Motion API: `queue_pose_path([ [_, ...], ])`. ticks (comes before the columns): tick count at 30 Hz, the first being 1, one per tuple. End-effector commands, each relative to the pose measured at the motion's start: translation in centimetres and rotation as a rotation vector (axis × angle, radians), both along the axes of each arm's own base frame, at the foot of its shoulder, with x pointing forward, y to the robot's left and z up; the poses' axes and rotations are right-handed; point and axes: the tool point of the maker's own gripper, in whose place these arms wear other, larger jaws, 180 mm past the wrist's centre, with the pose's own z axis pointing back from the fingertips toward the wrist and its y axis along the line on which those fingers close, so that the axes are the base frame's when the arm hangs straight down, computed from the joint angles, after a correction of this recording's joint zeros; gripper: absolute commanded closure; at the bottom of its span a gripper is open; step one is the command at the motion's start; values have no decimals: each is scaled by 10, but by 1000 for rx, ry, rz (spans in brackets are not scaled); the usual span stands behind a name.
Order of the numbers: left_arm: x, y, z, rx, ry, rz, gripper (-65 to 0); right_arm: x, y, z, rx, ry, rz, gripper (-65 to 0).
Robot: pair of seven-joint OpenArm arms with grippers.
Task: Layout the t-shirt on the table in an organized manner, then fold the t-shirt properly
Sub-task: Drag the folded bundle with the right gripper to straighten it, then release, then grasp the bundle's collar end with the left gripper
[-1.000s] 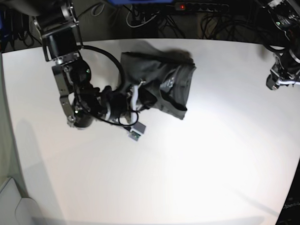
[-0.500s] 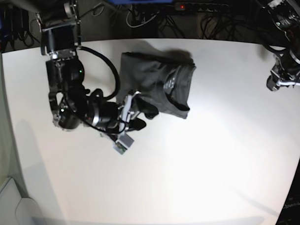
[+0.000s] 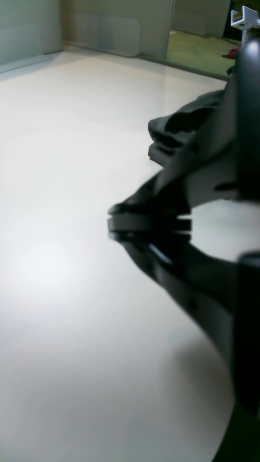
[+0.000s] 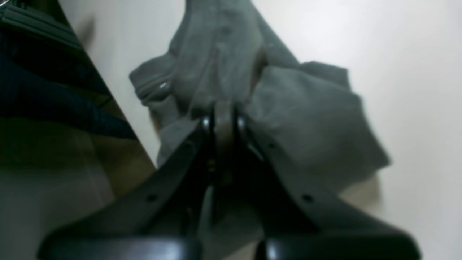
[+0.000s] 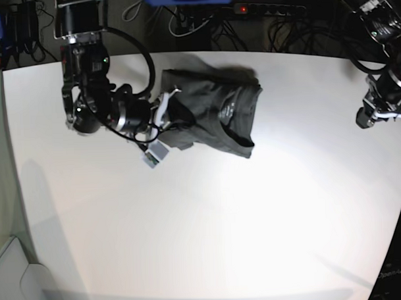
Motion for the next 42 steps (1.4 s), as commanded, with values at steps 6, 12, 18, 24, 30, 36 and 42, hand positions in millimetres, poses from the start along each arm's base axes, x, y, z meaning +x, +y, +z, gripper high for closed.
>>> queue_pose_path([
  [6, 4, 2, 10, 8, -34, -3, -2, 14, 2, 0, 53, -8, -26, 0],
  [12, 2, 2, 9, 7, -25, -10, -6, 13, 3, -27, 75, 66, -39, 0],
  [18, 3, 1, 11, 12, -31, -13, -131, 14, 19, 5, 72, -46, 39, 0],
  [24, 5, -12, 17, -54, -64, -47, -365, 17, 16, 55, 28, -222, 85, 0],
  [30, 25, -64, 37, -110, -184, -280, -412, 16, -12, 56, -39, -234, 48, 0],
  [36, 45, -132, 22, -37, -123, -540, -412, 8, -54, 37, -107, -181, -28, 0],
  [42, 48, -181, -2, -31, -50, -670, -413, 7, -89, 30, -154, -161, -102, 0],
])
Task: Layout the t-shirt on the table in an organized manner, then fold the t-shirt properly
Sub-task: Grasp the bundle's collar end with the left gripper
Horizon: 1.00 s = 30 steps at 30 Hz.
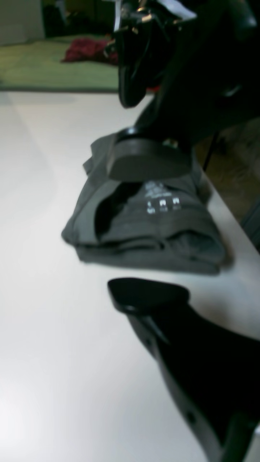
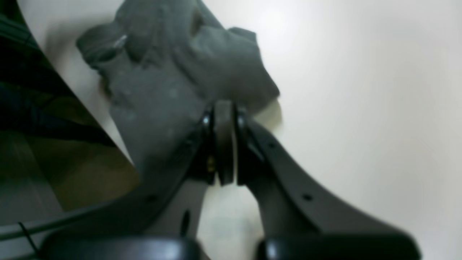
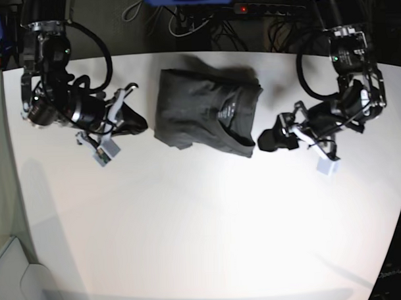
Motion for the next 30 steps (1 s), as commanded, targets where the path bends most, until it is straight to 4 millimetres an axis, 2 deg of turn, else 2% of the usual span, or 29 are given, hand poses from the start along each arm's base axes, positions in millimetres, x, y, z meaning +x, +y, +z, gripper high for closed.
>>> queue_pose_path([
  [1, 7, 0, 4, -6, -14, -2, -413, 9, -2, 14, 12, -54, 1, 0],
  [2, 8, -1, 1, -16, -1, -1, -413, 7, -5, 12, 10, -48, -5, 0],
  [5, 8, -20, -11, -59, 40, -20, -413, 4, -15, 9, -1, -38, -31, 0],
  [10, 7, -45, -20, -67, 33, -61, -421, 4, -19, 8, -11, -34, -35, 0],
  [12, 4, -54, -29, -70, 54, -79, -462, 4, -19, 8, -9, -34, -35, 0],
  [14, 0, -58, -37, -73, 79, -89, -536, 4, -19, 8, -9, -36, -35, 0],
  [16, -2, -58, -40, -74, 89, -87, -607, 4, -19, 8, -12, -34, -36, 0],
  [18, -2, -56, -40, -73, 83, -77, -641, 5, -19, 8, -12, -36, -36, 0],
  [21, -4, -48, -44, -56, 92, -72, -628, 5, -19, 8, -12, -36, -36, 0],
  [26, -6, -47, -47, -54, 103, -64, -627, 6, -19, 9, -12, -39, -36, 0],
  [30, -13, -45, -65, -62, 170, -57, -626, 6, -19, 9, -10, -39, -37, 0],
])
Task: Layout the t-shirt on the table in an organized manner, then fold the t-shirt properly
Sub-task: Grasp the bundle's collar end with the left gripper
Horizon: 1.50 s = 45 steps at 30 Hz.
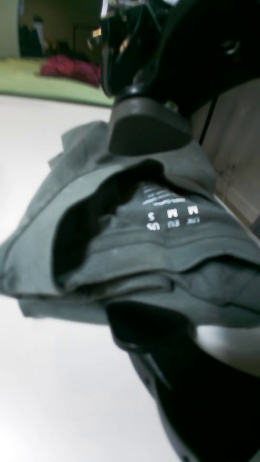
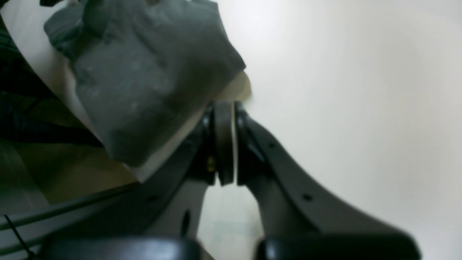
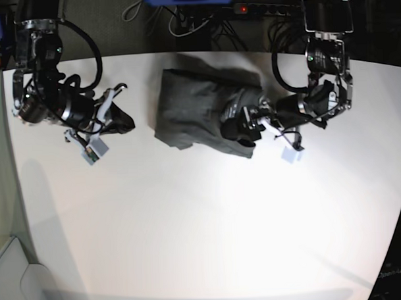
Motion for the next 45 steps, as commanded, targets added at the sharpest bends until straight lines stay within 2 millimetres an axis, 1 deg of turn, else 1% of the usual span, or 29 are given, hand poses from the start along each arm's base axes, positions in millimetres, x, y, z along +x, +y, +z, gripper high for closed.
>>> queue_pose_path([
  [1, -4, 6, -10, 42, 38, -6, -626, 8, 2, 13, 21, -48, 4, 0],
  [6, -11, 8, -26, 37, 93, 3, -625, 8, 1, 12, 19, -47, 3, 0],
  [7, -12, 8, -27, 36, 96, 3, -616, 8, 1, 12, 19, -47, 3, 0],
  [8, -13, 8, -28, 36, 100, 0, -585, 8, 1, 13, 19, -48, 3, 0],
  [9, -13, 6, -27, 37, 101, -6, -538, 8, 1, 13, 19, -48, 3, 0],
  [10, -15, 2, -28, 39, 101, -22, -470, 8, 1, 13, 19, -48, 3, 0],
  [12, -16, 2, -30, 62, 103, -51, -299, 8, 1, 13, 19, -50, 3, 0],
  [15, -13, -5, -28, 80, 92, -97, -44, 7, 1, 13, 20, -50, 4, 0],
  [16, -14, -3, -29, 93, 94, -103, 0, 7, 0, 13, 20, -50, 0, 0],
  [17, -14, 1, -31, 106, 99, -104, 0, 8, -4, 13, 18, -50, -14, 0],
  [19, -16, 6, -37, 147, 107, -111, -27, 10, -15, 15, 14, -58, -47, 0],
  [21, -16, 11, -40, 193, 105, -127, -1, 10, -26, 16, 8, -58, -80, 0],
  [24, -9, 16, -38, 256, 74, -151, -5, 11, -51, 19, -21, -68, -140, 0],
  [25, -8, 15, -38, 281, 60, -170, -5, 11, -60, 20, -34, -71, -156, 0],
  [27, 3, 7, -29, 337, 9, -229, -5, 12, -76, 23, -62, -79, -180, 0],
  [28, 7, 8, -26, 374, -16, -261, -5, 12, -84, 24, -76, -81, -193, 0],
  [29, 10, 5, -22, 410, -53, -319, -5, 12, -93, 26, -90, -86, -207, 0],
  [31, 17, -7, -14, 451, -123, -419, -5, 6, -109, 25, -114, -77, -241, 0],
  [34, 28, -8, -8, 524, -179, -503, -5, 2, -131, 29, -138, -81, -293, 0],
  [36, 33, -6, -8, 588, -208, -546, -5, -6, -146, 28, -155, -71, -332, 0],
  [39, 45, -14, -1, 678, -314, -670, -5, -14, -167, 31, -182, -69, -383, 0],
  [41, 48, -18, -3, 735, -369, -754, -5, -17, -180, 34, -192, -74, -423, 0],
  [42, 51, -19, -4, 762, -391, -790, -5, -23, -188, 34, -202, -69, -446, 0],
  [43, 54, -26, -5, 776, -412, -819, -5, -26, -196, 36, -209, -72, -471, 0],
  [45, 57, -32, -13, 801, -425, -854, -5, -30, -207, 39, -218, -77, -507, 0],
])
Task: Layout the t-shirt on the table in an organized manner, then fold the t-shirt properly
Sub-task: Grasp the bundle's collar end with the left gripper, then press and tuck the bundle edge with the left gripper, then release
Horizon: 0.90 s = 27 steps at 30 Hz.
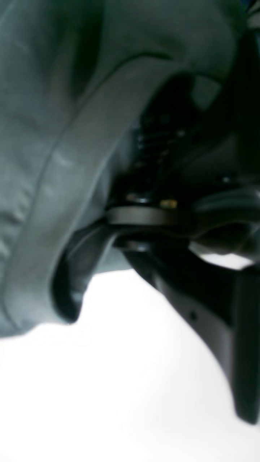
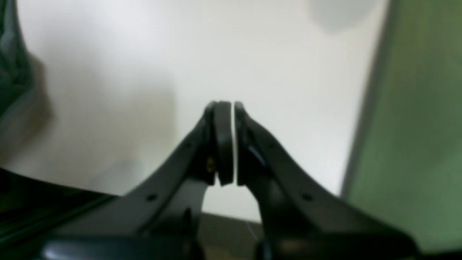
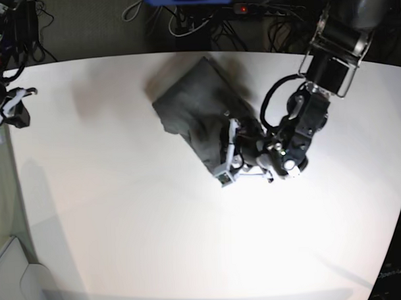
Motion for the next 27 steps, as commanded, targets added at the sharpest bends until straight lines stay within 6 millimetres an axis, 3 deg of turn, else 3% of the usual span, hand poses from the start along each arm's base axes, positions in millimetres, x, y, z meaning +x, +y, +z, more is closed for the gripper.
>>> queue_pose_path([
  [1, 7, 1, 0, 32, -21, -8, -5, 6, -8, 16, -23, -51, -2, 0],
  [4, 8, -15, -5, 26, -48, -72, -5, -8, -26, 17, -40, -41, -57, 0],
  [13, 20, -67, -6, 78, -142, -232, -5, -39, -55, 18, -72, -14, -156, 0],
  [20, 22, -94, 0, 180, -215, -390, -5, -50, -56, 13, -74, 11, -163, 0],
  [27, 27, -106, 10, 236, -265, -485, -5, -52, -52, 8, -56, 16, -170, 0],
])
